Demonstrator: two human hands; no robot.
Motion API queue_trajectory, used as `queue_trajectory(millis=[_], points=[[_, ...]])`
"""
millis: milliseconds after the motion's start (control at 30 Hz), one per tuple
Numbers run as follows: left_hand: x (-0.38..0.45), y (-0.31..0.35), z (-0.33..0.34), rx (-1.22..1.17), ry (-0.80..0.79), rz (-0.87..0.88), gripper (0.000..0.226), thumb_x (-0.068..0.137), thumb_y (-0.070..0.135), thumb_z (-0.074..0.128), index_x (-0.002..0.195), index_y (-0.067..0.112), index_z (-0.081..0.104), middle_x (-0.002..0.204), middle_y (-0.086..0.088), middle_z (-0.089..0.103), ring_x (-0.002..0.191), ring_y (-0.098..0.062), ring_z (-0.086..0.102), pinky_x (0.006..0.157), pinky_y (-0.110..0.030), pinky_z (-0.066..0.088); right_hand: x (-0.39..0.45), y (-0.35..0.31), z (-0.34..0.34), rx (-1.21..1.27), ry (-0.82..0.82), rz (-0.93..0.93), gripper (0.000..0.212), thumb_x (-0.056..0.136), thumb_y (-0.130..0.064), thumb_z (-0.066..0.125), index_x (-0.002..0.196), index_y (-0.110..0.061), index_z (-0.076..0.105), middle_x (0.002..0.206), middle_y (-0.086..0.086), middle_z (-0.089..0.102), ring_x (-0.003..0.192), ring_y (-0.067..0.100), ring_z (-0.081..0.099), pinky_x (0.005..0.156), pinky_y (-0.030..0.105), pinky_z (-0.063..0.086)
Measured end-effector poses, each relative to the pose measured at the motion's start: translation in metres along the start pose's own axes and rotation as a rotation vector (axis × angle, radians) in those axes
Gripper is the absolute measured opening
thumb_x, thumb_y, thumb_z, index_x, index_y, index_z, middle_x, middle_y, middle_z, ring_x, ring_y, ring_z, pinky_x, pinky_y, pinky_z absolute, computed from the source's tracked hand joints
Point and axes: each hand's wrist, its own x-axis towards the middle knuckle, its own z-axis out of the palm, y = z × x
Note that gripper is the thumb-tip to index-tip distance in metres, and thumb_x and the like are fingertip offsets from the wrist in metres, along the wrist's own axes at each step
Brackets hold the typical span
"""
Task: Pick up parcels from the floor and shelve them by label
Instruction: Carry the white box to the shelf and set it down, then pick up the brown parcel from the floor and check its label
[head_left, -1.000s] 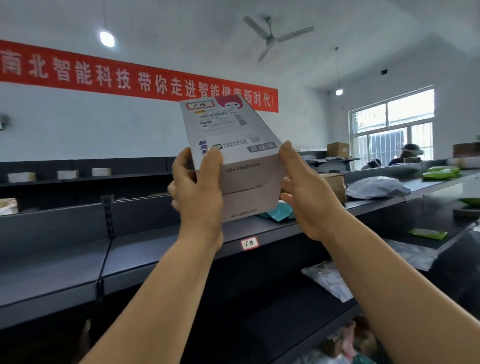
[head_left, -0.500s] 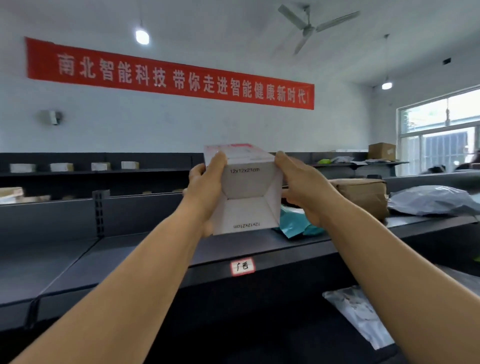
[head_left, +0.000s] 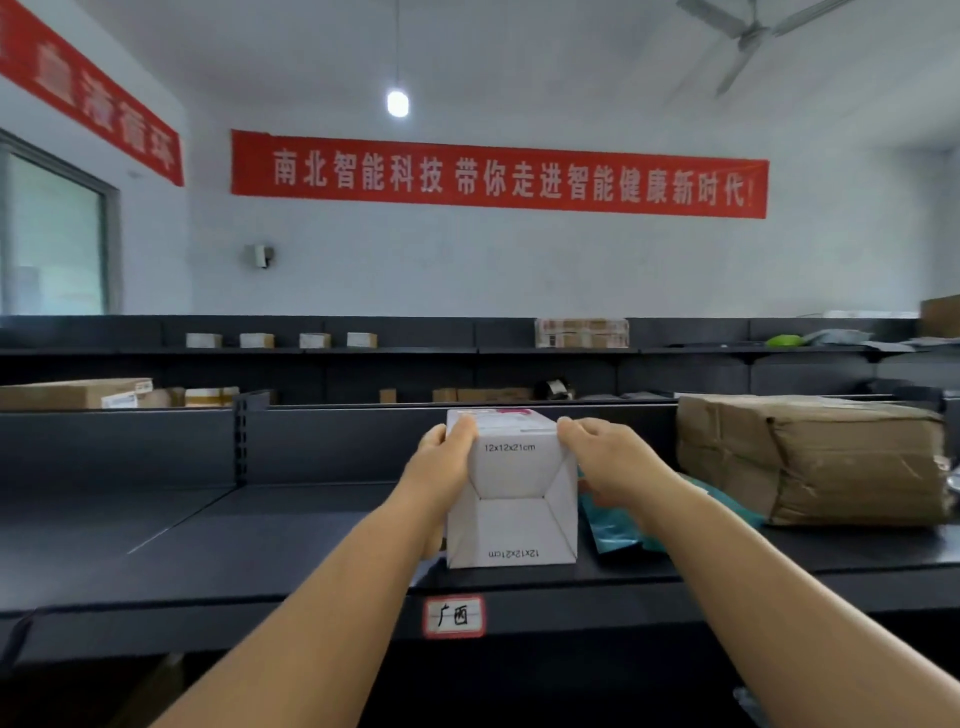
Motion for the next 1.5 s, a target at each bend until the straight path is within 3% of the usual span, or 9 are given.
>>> queue_trajectory(millis=[300, 433, 567, 767, 933, 1033, 1167, 1333, 1500], points=[[0.002, 0.011, 0.0, 0.092, 0.032, -0.024, 0.054, 0.101, 0.054, 0.038, 0.148, 0.029, 0.045, 0.115, -0.001, 0.063, 0.092, -0.022, 0.062, 0.057, -0.033, 0.052, 0.015, 0.003, 0.01, 0.041, 0.03, 0.036, 0.037, 0.092, -0.041, 0.04, 0.085, -0.011, 0.059, 0.081, 0.007, 0.058, 0.071, 0.024, 0.05, 0.069, 0.037, 0.042], [-0.002, 0.016, -0.003, 0.146, 0.063, -0.001, 0.078, 0.097, 0.065, 0.036, 0.163, 0.024, 0.027, 0.164, -0.007, 0.038, 0.144, -0.034, 0.042, 0.109, -0.052, 0.037, 0.014, -0.007, 0.016, 0.021, 0.026, 0.084, 0.061, 0.092, -0.046, 0.04, 0.139, -0.006, 0.041, 0.13, 0.015, 0.053, 0.11, 0.032, 0.051, 0.084, 0.038, 0.037], [-0.017, 0.017, -0.011, 0.094, 0.103, 0.086, 0.083, 0.095, 0.069, 0.037, 0.165, 0.028, 0.018, 0.17, -0.004, 0.027, 0.153, -0.033, 0.03, 0.116, -0.053, 0.03, 0.001, -0.026, 0.035, -0.08, 0.192, 0.006, 0.069, 0.09, -0.049, 0.042, 0.144, -0.009, 0.029, 0.146, 0.015, 0.042, 0.12, 0.035, 0.045, 0.098, 0.045, 0.035], [-0.051, 0.015, -0.07, 0.019, 0.248, 0.249, 0.072, 0.101, 0.059, 0.037, 0.163, 0.023, 0.026, 0.165, -0.002, 0.037, 0.148, -0.025, 0.037, 0.099, -0.036, 0.03, -0.044, -0.085, 0.091, 0.094, 0.233, -0.258, 0.063, 0.09, -0.051, 0.038, 0.143, -0.016, 0.035, 0.142, 0.002, 0.047, 0.127, 0.023, 0.044, 0.106, 0.048, 0.033], [-0.102, 0.01, -0.148, -0.033, 0.375, 0.335, 0.063, 0.101, 0.052, 0.042, 0.153, 0.017, 0.045, 0.15, -0.005, 0.055, 0.135, -0.023, 0.052, 0.097, -0.039, 0.042, -0.093, -0.136, 0.157, 0.452, 0.156, -0.295, 0.03, 0.092, -0.044, 0.039, 0.069, -0.024, 0.038, 0.043, -0.02, 0.04, 0.039, -0.002, 0.037, 0.04, 0.011, 0.032], [-0.137, -0.002, -0.2, -0.042, 0.462, 0.334, 0.066, 0.101, 0.049, 0.044, 0.145, -0.001, 0.046, 0.149, -0.022, 0.049, 0.139, -0.039, 0.043, 0.112, -0.056, 0.04, -0.13, -0.163, 0.202, 0.548, 0.082, -0.28, 0.039, 0.094, -0.042, 0.038, 0.087, -0.007, 0.054, 0.06, -0.001, 0.057, 0.048, 0.004, 0.052, 0.034, 0.009, 0.034], [-0.19, -0.023, -0.271, -0.031, 0.548, 0.369, 0.056, 0.1, 0.052, 0.046, 0.143, 0.017, 0.057, 0.138, 0.001, 0.063, 0.127, -0.014, 0.059, 0.104, -0.033, 0.049, -0.184, -0.195, 0.263, 0.648, -0.071, -0.248, 0.044, 0.094, -0.045, 0.036, 0.107, -0.008, 0.055, 0.104, 0.006, 0.057, 0.092, 0.003, 0.049, 0.057, 0.011, 0.049], [-0.26, -0.059, -0.363, -0.001, 0.729, 0.383, 0.022, 0.1, 0.047, 0.051, 0.11, 0.035, 0.065, 0.11, 0.02, 0.064, 0.105, 0.002, 0.06, 0.084, -0.02, 0.045, -0.266, -0.232, 0.345, 0.742, -0.271, -0.195, 0.025, 0.095, -0.05, 0.035, 0.084, -0.037, 0.054, 0.086, -0.014, 0.06, 0.08, 0.003, 0.058, 0.059, 0.018, 0.037], [-0.329, -0.093, -0.436, -0.001, 0.939, 0.331, 0.052, 0.091, 0.052, 0.053, 0.131, 0.021, 0.064, 0.119, 0.016, 0.067, 0.117, -0.006, 0.062, 0.097, -0.027, 0.049, -0.339, -0.265, 0.417, 0.799, -0.492, -0.197, 0.029, 0.097, -0.048, 0.034, 0.093, -0.033, 0.059, 0.102, -0.003, 0.064, 0.096, 0.007, 0.06, 0.065, 0.018, 0.041]])
